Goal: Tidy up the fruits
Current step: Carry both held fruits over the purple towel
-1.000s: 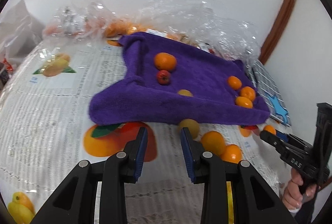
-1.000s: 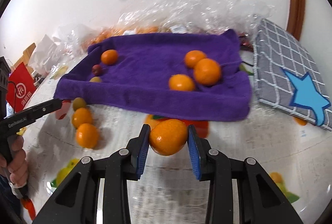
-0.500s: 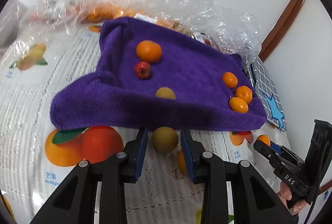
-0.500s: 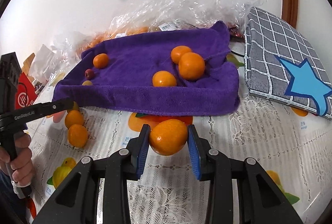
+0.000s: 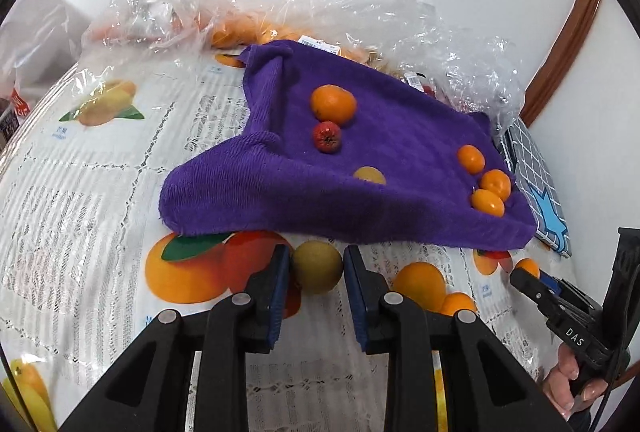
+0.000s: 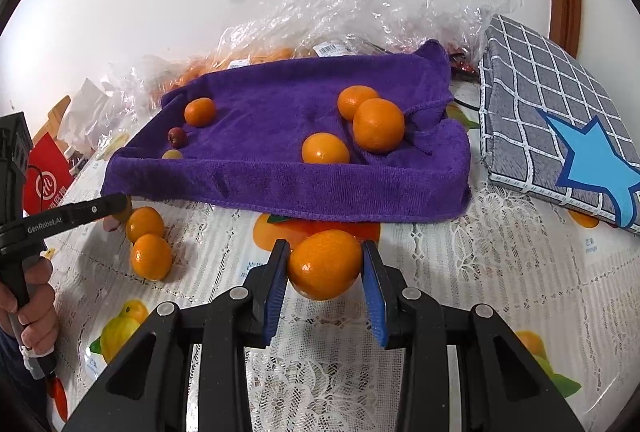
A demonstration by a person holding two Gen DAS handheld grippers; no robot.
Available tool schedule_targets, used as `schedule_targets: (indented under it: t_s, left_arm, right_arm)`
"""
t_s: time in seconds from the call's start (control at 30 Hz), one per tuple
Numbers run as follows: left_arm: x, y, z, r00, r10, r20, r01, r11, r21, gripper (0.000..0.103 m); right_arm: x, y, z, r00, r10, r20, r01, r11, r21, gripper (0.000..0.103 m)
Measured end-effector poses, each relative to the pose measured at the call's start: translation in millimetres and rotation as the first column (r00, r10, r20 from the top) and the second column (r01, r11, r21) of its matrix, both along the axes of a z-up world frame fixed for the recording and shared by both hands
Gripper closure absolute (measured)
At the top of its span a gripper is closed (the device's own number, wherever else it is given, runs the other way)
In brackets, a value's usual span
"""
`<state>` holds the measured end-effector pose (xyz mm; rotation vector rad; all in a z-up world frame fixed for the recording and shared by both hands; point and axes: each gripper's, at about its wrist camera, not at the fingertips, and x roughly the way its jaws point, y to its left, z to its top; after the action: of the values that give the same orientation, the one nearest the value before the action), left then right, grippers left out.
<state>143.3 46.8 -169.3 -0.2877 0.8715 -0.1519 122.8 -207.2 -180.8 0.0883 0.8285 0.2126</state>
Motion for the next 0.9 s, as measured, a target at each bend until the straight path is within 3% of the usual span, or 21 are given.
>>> schedule_targets:
  t_s: [0.3, 0.63, 0.9]
  left_arm:
    - [1, -9, -4, 1.000, 0.003, 0.012, -0.004, 0.998, 0.058, 0.077]
    - [-3, -3, 0, 0.998, 0.040, 0.040, -0.042, 0.998, 0.049, 0.077]
    - [-10, -7, 9, 0.995, 0.012, 0.100, -0.017, 0.999, 0.045, 0.077]
  right_arm:
    - [1, 2, -2, 1.000, 0.010, -0.010, -0.011, 1.000, -0.020, 0.067]
    - [-1, 3, 0, 1.000, 0.019, 0.002, -0.019, 1.000, -0.024, 0.067]
    - [-6, 3, 4, 0.999, 0.014, 0.037, -0.013, 1.000, -0.027, 0.067]
